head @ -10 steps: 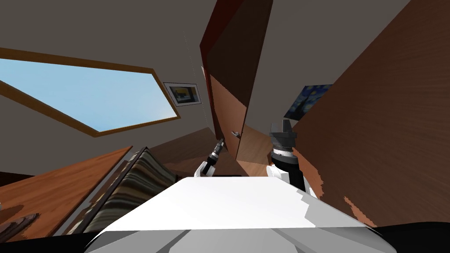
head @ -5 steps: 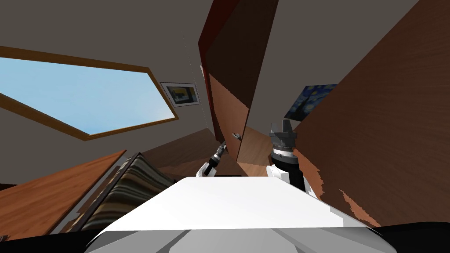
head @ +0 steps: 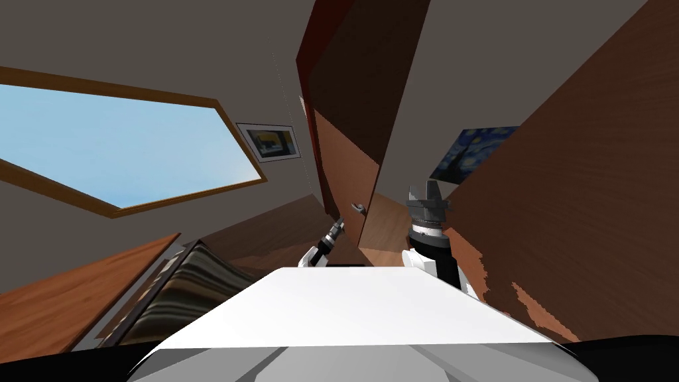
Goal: Push the door open
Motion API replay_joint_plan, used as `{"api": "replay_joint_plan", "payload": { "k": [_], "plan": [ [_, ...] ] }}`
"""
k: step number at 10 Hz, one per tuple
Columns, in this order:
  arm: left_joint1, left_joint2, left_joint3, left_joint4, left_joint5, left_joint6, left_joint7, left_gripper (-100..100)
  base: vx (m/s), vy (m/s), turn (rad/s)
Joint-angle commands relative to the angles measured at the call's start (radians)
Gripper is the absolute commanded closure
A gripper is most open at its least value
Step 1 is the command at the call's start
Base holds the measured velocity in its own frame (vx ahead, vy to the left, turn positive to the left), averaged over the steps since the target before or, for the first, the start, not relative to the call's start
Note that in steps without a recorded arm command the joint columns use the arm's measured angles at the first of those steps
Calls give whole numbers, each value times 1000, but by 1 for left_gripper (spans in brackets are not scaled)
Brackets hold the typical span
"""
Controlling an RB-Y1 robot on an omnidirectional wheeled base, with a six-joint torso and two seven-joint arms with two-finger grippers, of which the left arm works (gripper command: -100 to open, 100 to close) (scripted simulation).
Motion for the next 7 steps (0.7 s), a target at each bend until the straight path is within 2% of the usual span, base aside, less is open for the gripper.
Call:
{"api": "replay_joint_plan", "payload": {
  "k": [1, 7],
  "plan": [
    [-11, -3, -14, 32, -5, -8, 12, -100, 96, 20, -31],
    [-60, -19, -65, 169, -23, -41, 52, -100, 99, 36, -29]
  ]
}}
